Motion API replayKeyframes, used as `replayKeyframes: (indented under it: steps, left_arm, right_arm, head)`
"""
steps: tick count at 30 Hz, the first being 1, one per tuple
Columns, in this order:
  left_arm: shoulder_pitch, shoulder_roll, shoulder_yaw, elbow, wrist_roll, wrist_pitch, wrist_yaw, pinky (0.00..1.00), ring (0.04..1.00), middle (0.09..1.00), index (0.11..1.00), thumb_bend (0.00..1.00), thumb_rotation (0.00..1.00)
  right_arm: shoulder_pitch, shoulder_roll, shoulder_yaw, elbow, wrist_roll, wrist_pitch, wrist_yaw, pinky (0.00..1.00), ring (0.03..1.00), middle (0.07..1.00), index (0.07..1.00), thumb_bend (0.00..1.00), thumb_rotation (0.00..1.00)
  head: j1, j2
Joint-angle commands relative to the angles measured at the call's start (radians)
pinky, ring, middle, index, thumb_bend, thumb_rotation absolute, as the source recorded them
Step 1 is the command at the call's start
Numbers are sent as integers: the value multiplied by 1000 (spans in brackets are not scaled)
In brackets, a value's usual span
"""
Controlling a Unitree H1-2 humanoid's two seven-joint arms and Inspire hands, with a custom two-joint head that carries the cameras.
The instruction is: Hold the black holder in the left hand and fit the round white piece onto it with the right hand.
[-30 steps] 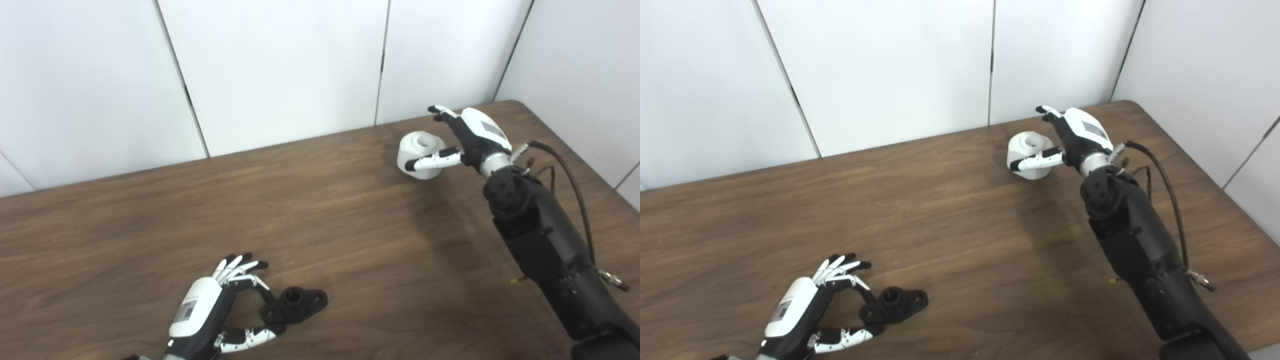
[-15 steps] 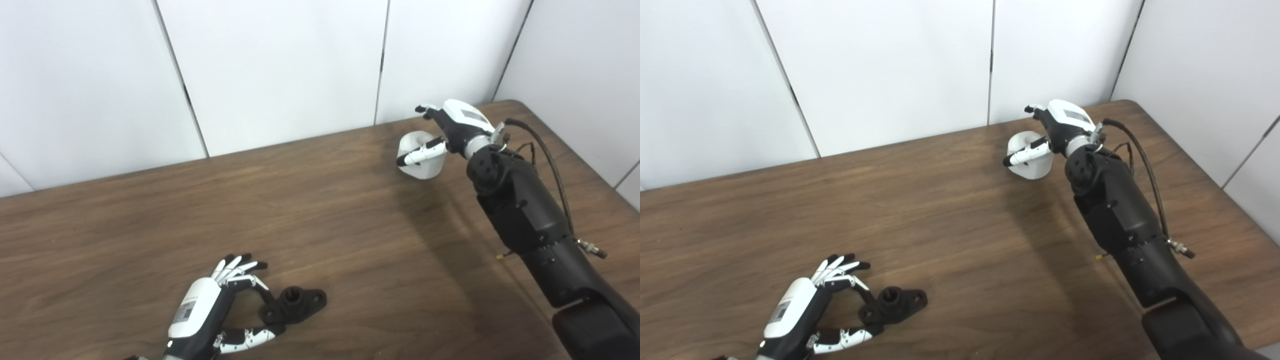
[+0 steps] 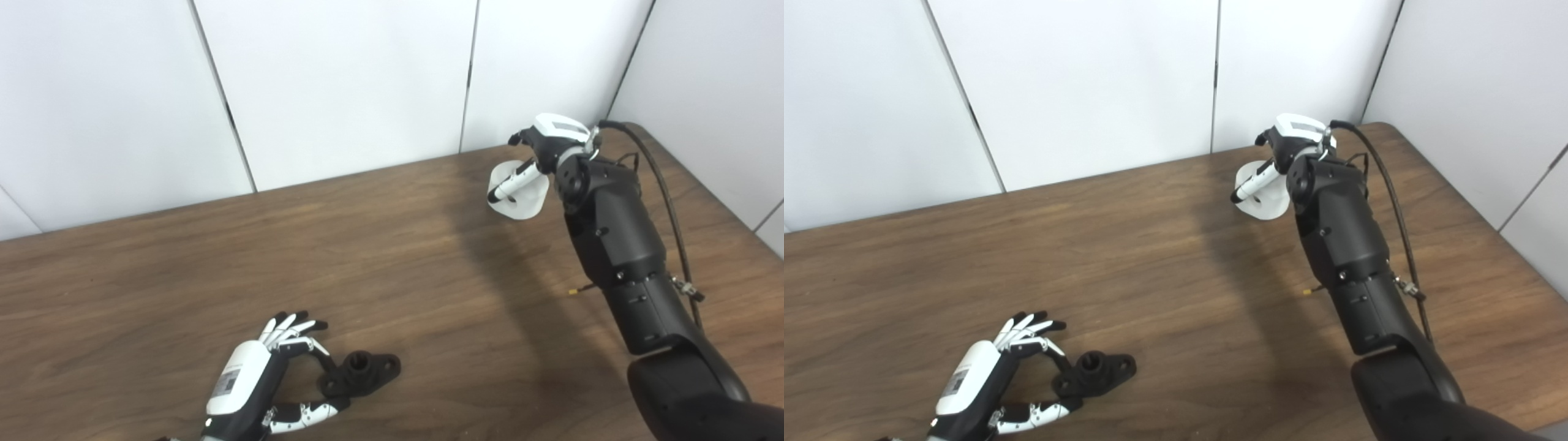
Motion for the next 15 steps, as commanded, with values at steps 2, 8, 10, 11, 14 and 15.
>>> replayKeyframes:
  steps: [2, 8, 10, 11, 14, 15]
  left_arm:
    - [12, 6, 4, -18, 8, 17, -7, 1000, 947, 842, 489, 514, 60]
    - [12, 5, 2, -21, 11, 19, -5, 1000, 947, 841, 489, 514, 59]
    - [14, 4, 2, -27, 10, 25, -10, 1000, 948, 842, 489, 514, 59]
    - [14, 4, 2, -28, 9, 26, -10, 1000, 948, 842, 489, 514, 59]
    - [14, 4, 2, -29, 6, 25, -11, 1000, 947, 841, 489, 514, 59]
    - [15, 3, 2, -32, 8, 31, -14, 1000, 948, 842, 489, 514, 59]
  right_arm:
    - [-69, -23, 8, -24, -47, 1, 25, 722, 889, 876, 840, 957, 409]
    - [-80, -25, 24, -9, -75, 1, 41, 715, 861, 853, 832, 965, 401]
    - [-80, -28, 30, -9, -87, 1, 46, 727, 871, 855, 836, 962, 406]
    - [-81, -28, 30, -9, -92, 1, 49, 742, 886, 864, 841, 959, 405]
    - [-82, -31, 36, -11, -102, 1, 63, 748, 896, 869, 841, 951, 397]
    - [-82, -34, 41, -10, -106, 0, 72, 742, 893, 867, 837, 950, 399]
  head:
    - [3, 2]
    - [4, 5]
    - [7, 9]
    - [7, 9]
    - [9, 11]
    - [9, 11]
